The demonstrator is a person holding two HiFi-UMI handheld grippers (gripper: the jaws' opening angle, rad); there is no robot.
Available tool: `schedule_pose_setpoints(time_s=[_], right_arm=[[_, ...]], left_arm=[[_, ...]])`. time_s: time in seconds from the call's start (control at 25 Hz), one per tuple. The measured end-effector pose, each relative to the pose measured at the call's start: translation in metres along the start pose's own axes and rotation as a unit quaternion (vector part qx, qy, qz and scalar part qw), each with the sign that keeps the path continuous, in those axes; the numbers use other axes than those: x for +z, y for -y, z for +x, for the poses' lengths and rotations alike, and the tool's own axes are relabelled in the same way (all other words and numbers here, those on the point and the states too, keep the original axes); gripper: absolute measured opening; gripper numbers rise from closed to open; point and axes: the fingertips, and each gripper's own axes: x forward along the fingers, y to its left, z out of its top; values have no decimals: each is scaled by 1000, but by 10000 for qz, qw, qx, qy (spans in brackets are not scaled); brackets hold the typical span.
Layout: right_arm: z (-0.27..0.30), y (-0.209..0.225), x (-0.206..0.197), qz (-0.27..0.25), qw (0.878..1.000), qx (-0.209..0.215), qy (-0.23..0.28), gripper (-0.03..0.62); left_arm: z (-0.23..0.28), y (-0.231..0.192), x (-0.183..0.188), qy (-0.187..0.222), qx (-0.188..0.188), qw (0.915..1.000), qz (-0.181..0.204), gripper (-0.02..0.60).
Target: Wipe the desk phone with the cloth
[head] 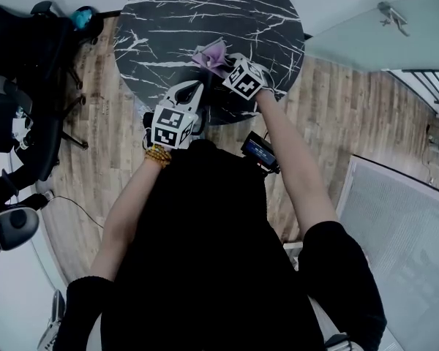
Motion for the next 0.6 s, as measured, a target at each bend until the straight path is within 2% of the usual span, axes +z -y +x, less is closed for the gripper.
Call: schedule_pose_setpoints(time_s=[0.6], right_arm=[[1,-3,-2,718,9972,21,208,55]], left_arm=[[6,7,-1,-41,-105,9999,23,14]])
